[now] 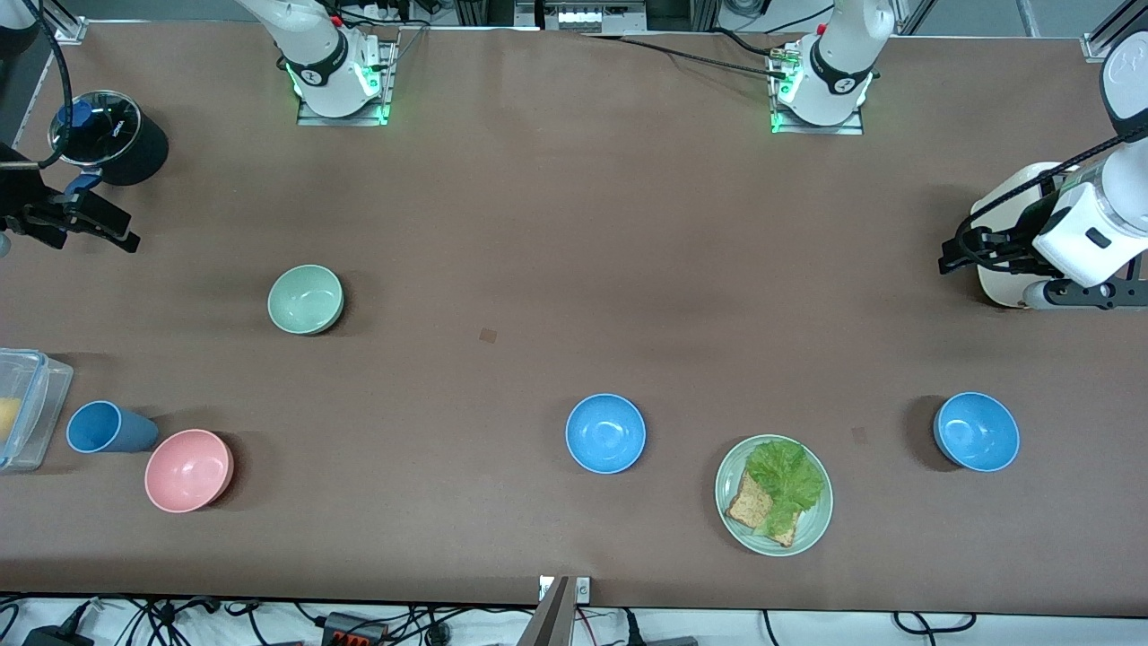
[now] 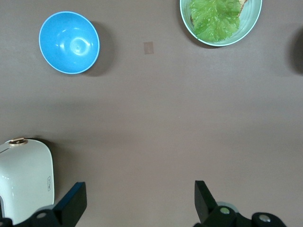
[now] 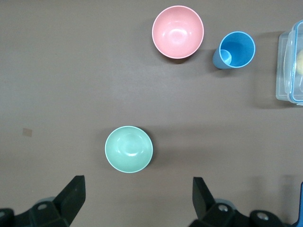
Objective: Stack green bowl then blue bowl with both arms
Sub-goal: 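Reach the right gripper toward the pale green bowl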
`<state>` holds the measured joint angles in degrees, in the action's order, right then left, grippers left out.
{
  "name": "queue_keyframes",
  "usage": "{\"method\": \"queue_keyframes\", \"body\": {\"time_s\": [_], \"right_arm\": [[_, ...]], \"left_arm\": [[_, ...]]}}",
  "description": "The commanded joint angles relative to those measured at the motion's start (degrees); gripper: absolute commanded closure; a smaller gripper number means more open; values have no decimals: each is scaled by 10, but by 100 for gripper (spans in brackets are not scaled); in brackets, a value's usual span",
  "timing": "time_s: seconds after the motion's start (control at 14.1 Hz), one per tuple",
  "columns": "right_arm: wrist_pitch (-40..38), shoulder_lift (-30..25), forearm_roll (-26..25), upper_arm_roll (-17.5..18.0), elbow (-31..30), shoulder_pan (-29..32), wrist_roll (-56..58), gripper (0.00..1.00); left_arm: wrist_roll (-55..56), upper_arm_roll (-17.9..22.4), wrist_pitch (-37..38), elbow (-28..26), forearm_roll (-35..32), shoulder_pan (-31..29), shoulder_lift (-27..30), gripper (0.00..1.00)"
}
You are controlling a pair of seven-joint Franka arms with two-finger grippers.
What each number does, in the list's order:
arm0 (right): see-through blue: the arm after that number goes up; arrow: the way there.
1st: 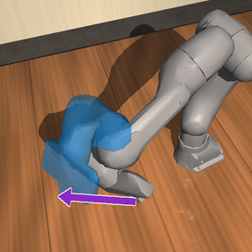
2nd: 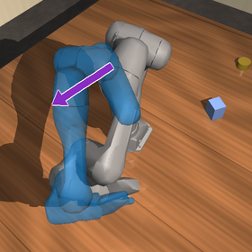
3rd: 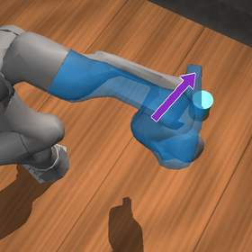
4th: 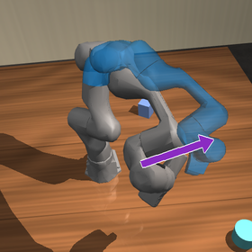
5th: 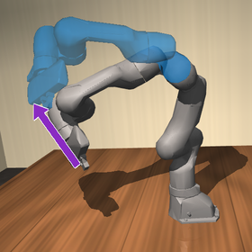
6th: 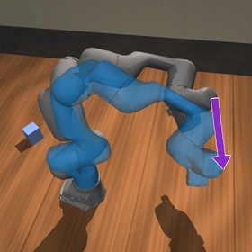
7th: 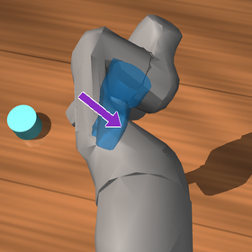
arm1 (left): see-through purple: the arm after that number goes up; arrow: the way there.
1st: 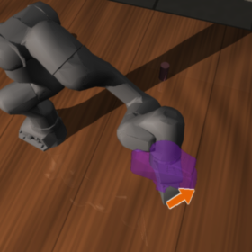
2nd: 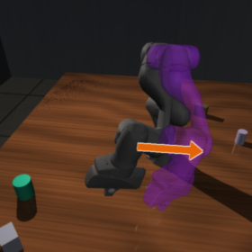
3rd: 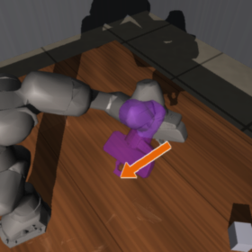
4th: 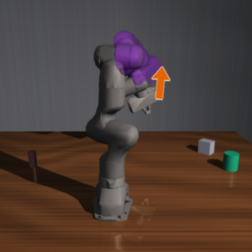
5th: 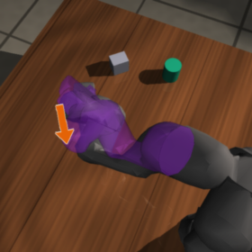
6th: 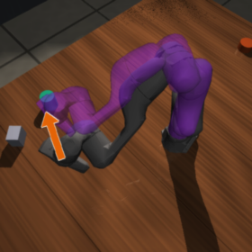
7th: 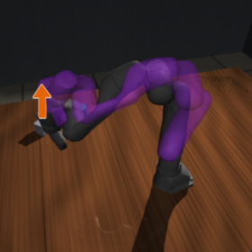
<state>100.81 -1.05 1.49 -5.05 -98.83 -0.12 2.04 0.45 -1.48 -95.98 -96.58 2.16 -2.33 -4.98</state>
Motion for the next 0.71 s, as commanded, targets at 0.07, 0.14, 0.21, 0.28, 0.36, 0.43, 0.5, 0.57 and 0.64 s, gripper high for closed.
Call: {"method": "queue_keyframes", "body": {"time_s": [0.07,0.14,0.21,0.28,0.36,0.43,0.5,0.57,0.64], "right_arm": [[3,10,-8,-3,-13,-7,2,0],[5,32,-8,-3,-13,-9,2,0],[9,52,-8,-2,-13,-15,2,0],[14,76,-8,-2,-13,-24,2,0],[19,97,-8,-2,-13,-29,2,0],[28,120,-10,-2,-14,-33,2,0],[36,145,-26,-2,-14,-42,2,0],[47,169,-55,-2,-15,-57,1,0],[62,189,-58,-2,-17,-65,-4,0]], "left_arm": [[5,-2,7,8,-12,3,-2,0],[4,-3,8,8,-11,2,-2,0],[4,-2,8,8,-11,2,-2,0],[4,-2,8,8,-11,2,-2,0],[4,-2,8,8,-9,2,-2,0],[4,-3,8,8,-8,2,-2,0],[4,-2,8,8,-8,2,-2,0],[4,-2,8,8,-8,2,-2,0],[4,-3,8,8,-8,1,-2,0]]}}
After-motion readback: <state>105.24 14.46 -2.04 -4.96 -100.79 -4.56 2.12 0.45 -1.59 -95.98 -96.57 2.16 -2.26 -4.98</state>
